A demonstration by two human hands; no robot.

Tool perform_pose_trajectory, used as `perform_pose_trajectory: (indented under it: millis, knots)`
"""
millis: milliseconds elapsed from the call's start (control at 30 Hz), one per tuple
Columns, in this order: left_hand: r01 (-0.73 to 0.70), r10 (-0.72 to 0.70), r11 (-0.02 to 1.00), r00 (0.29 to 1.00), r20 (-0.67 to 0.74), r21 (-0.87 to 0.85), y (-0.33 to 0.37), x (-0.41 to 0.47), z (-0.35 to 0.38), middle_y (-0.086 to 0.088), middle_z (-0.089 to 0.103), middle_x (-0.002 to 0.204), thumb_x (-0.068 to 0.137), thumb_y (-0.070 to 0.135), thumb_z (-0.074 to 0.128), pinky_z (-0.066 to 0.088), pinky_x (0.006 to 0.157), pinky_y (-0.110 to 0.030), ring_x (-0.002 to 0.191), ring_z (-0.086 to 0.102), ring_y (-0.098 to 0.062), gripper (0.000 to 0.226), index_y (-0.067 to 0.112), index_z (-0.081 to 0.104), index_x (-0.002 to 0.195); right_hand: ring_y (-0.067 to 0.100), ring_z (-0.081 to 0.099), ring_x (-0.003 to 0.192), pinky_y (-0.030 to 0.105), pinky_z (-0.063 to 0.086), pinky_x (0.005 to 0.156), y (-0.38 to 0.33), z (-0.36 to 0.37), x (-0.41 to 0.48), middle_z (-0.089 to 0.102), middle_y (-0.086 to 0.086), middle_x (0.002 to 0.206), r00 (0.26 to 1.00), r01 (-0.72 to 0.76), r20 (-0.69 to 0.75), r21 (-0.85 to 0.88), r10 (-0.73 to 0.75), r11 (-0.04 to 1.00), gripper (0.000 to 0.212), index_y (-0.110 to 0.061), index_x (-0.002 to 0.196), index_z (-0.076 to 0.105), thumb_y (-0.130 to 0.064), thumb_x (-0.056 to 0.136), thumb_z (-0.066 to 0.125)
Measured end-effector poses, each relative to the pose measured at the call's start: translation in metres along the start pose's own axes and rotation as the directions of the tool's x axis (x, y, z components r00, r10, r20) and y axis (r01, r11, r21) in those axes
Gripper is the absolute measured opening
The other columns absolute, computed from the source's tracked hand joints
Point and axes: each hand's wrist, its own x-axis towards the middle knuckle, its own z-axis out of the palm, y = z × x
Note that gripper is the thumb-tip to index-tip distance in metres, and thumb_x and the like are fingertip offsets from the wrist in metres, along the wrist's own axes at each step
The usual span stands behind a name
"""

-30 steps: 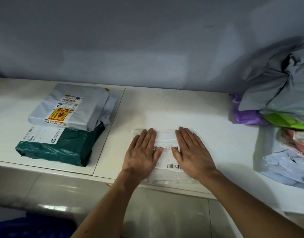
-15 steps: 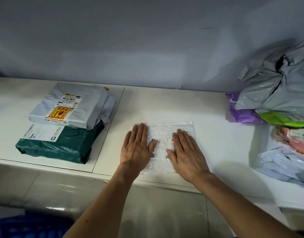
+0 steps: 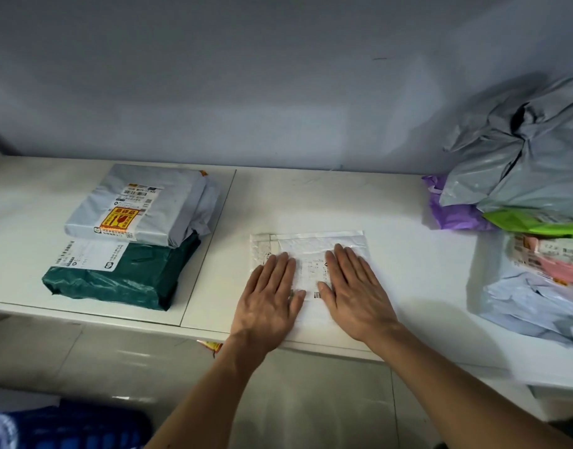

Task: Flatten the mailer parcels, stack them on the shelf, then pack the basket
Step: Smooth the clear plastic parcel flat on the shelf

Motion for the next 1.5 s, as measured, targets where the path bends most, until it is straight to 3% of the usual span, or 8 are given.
perform_pose_trajectory:
  millis: [167,300,433,633,833,1067,1267,1500]
  knots:
    - [0.106,-0.106,0.994,0.994,-0.006,-0.023,-0.008,-0.013,-0.002,-0.003,0.021,0.16,0.102,0.051,0.021,0.013,0.12,-0.036,0.148,0.015,-0.018,0.063,0.016,0.022,0.154,0.022,0.023,0.147,0.032,0.003,0.117,0.008,-0.003,0.001,0.026,0.008,0.158,0.999,0.042,0.018,-0.001,-0.042,0.999,0.078,-0.011,0.151,0.031,-0.057,0.098,0.0]
    - [0.114,-0.111,0.992,0.992,0.051,-0.055,-0.005,-0.01,-0.011,0.004,0.003,0.162,0.101,0.054,0.011,0.004,0.122,-0.034,0.15,0.004,-0.015,0.063,0.022,0.009,0.156,0.026,0.037,0.14,0.035,0.024,0.117,0.006,-0.008,0.003,0.039,0.009,0.152,0.999,0.025,-0.025,-0.008,-0.025,1.0,0.068,-0.013,0.145,0.043,-0.053,0.097,0.017]
    - [0.105,-0.108,0.994,0.991,-0.075,-0.039,0.003,0.011,-0.029,-0.002,0.053,0.129,0.101,0.044,0.023,0.037,0.103,-0.036,0.116,0.05,-0.023,0.045,0.019,0.048,0.129,0.032,0.05,0.115,0.041,0.045,0.093,-0.007,-0.026,0.025,0.051,0.012,0.131,0.99,-0.008,-0.139,0.014,0.01,1.0,0.048,-0.012,0.132,0.052,-0.039,0.095,0.038]
    - [0.095,-0.094,0.994,0.996,0.007,-0.048,-0.017,0.021,0.0,-0.01,0.022,0.159,0.103,0.047,0.02,0.018,0.12,-0.044,0.148,0.019,-0.027,0.062,0.01,0.027,0.152,0.024,0.002,0.15,0.034,-0.001,0.121,0.0,-0.008,0.033,0.004,0.012,0.163,0.996,0.067,0.051,-0.002,-0.066,0.998,0.079,-0.012,0.156,0.01,-0.055,0.09,-0.003]
    - [0.138,-0.137,0.986,0.99,0.012,-0.098,-0.02,0.02,0.005,0.002,-0.002,0.162,0.101,0.056,0.016,-0.008,0.117,-0.027,0.15,-0.005,-0.013,0.067,0.02,0.004,0.156,0.012,-0.009,0.149,0.03,-0.006,0.121,0.013,-0.002,0.033,-0.006,-0.001,0.163,0.997,0.053,0.053,0.034,-0.055,0.998,0.081,-0.018,0.156,0.0,-0.063,0.089,-0.006]
    - [0.266,-0.259,0.951,0.964,0.063,-0.159,-0.021,0.014,-0.004,0.001,-0.014,0.161,0.091,0.072,0.015,-0.006,0.119,-0.028,0.15,-0.009,-0.014,0.087,0.018,-0.008,0.155,0.013,-0.022,0.146,0.035,-0.008,0.121,0.018,-0.01,0.03,-0.022,-0.002,0.16,0.984,-0.065,0.169,0.081,0.051,0.995,0.077,-0.026,0.154,-0.012,-0.067,0.093,0.008]
    - [0.317,-0.301,0.871,0.948,0.102,-0.376,-0.024,0.035,-0.024,-0.007,0.04,0.14,0.093,0.033,0.047,0.042,0.101,-0.043,0.127,0.043,-0.032,0.048,0.01,0.04,0.134,0.033,0.028,0.139,0.035,0.032,0.111,0.014,-0.026,0.038,0.031,0.013,0.147,0.971,-0.224,0.005,0.382,0.24,0.897,0.048,-0.012,0.137,0.045,-0.03,0.093,0.051]
    - [0.658,-0.609,0.594,0.744,0.276,-0.463,-0.028,0.034,-0.047,-0.017,0.052,0.126,0.081,0.005,0.052,0.05,0.093,-0.049,0.115,0.051,-0.038,0.065,0.014,0.035,0.144,0.035,0.052,0.119,0.031,0.044,0.087,0.018,-0.051,0.035,0.051,0.015,0.131,0.8,-0.591,0.3,0.538,0.519,0.6,0.057,-0.017,0.141,0.036,-0.007,0.087,0.055]
